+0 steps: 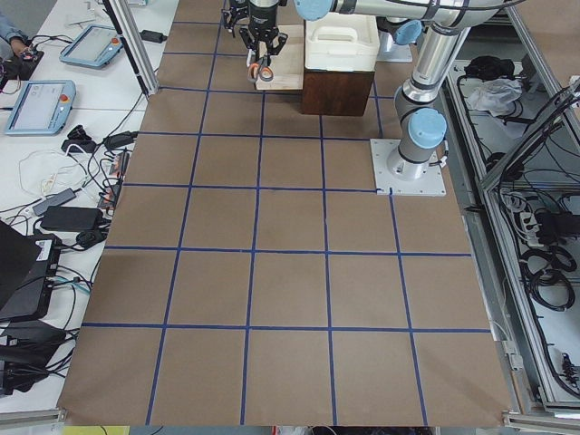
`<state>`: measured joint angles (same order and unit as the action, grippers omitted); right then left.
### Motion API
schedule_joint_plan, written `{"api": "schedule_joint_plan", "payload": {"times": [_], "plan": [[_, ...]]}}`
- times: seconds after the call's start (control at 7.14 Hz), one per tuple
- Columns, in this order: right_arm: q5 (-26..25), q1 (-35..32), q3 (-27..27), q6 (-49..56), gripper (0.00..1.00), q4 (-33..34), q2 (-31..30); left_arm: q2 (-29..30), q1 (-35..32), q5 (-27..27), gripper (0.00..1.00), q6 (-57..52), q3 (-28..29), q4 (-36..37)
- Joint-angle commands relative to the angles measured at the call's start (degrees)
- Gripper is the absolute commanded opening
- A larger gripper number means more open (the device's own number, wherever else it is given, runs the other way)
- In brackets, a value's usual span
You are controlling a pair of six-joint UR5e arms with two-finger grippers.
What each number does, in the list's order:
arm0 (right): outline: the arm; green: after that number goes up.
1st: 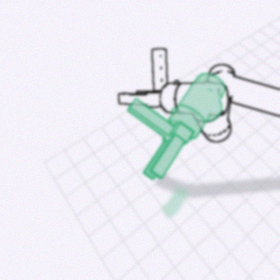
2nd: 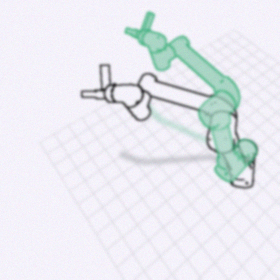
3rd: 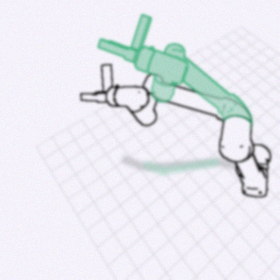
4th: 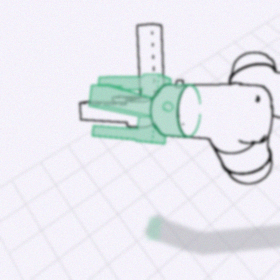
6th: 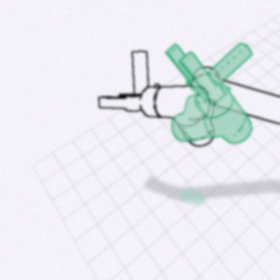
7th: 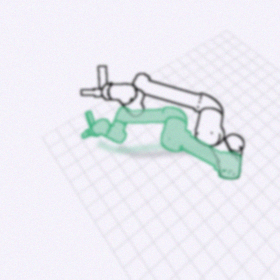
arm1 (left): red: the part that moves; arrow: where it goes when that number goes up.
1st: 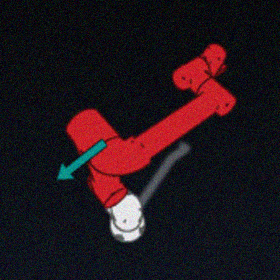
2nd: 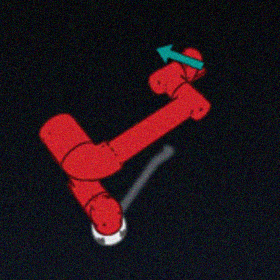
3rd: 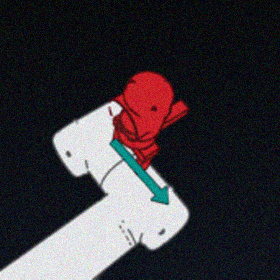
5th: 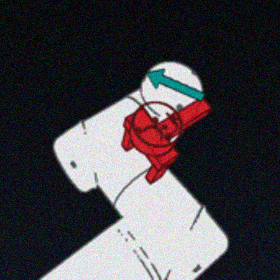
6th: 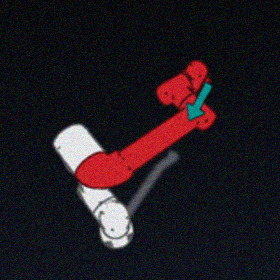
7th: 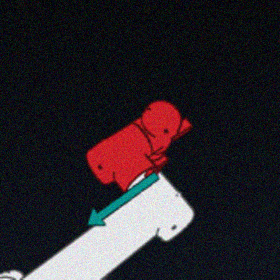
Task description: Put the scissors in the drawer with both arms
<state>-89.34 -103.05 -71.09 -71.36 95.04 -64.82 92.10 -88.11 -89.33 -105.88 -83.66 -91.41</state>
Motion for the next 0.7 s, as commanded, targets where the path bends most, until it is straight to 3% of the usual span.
{"api": "schedule_joint_plan", "payload": {"times": [0.0,0.56], "plan": [[-4.1,1.7,-0.7,19.3,1.00,-0.1,-4.5,0.4,-3.5,0.6,0.00,4.1,0.0,0.4],[-2.8,8.1,-3.6,46.6,1.00,-0.7,-13.0,1.9,-9.7,2.1,0.00,15.6,-0.4,1.8]]}}
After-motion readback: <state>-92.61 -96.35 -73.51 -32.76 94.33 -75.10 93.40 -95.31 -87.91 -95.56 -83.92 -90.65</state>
